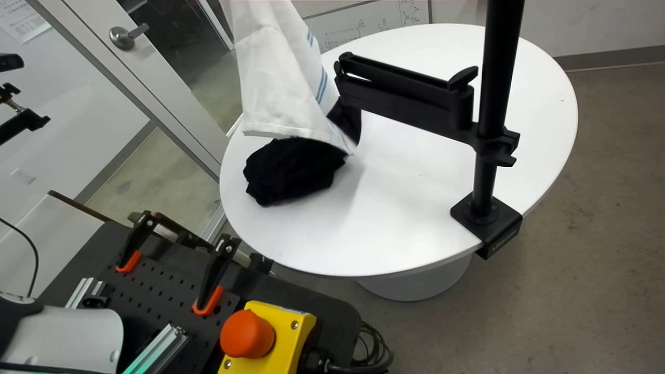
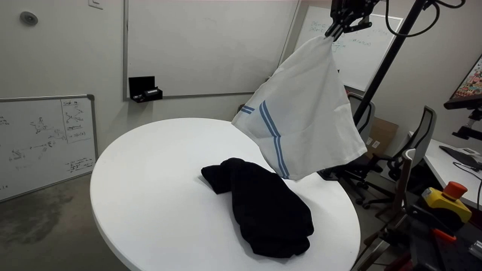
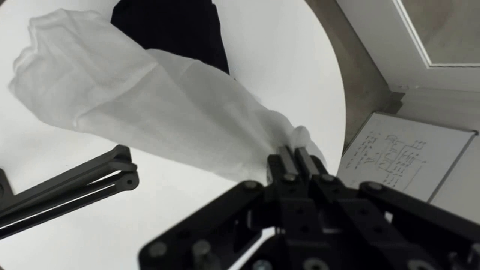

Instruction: Unhang the white and blue towel from the black stand

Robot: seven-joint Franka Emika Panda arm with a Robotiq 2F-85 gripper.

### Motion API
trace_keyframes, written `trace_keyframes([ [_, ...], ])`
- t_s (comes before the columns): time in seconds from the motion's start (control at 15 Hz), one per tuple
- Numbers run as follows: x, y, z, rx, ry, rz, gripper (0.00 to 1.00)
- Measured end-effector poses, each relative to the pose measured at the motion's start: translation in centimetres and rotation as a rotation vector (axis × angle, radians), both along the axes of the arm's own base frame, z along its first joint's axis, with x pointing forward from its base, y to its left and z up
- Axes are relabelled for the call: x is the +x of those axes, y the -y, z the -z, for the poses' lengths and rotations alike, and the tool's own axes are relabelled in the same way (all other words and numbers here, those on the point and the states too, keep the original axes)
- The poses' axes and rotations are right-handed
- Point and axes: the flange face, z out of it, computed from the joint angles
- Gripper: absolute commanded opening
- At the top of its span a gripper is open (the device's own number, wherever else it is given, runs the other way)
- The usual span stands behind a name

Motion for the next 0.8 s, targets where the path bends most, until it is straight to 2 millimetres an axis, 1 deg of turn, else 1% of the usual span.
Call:
trace_keyframes([
  [0.27,-1.1,-4.2,-2.1,0.032,0.016,-0.114,0.01],
  [0.47,-2.1,-7.1,-3.0,0.043,0.015,-0.2,0.01],
  [0.6,-2.8,-8.9,-2.8,0.049,-0.002,-0.246,0.01],
  [0.8,-3.6,-11.1,-1.5,0.059,-0.051,-0.299,0.01],
])
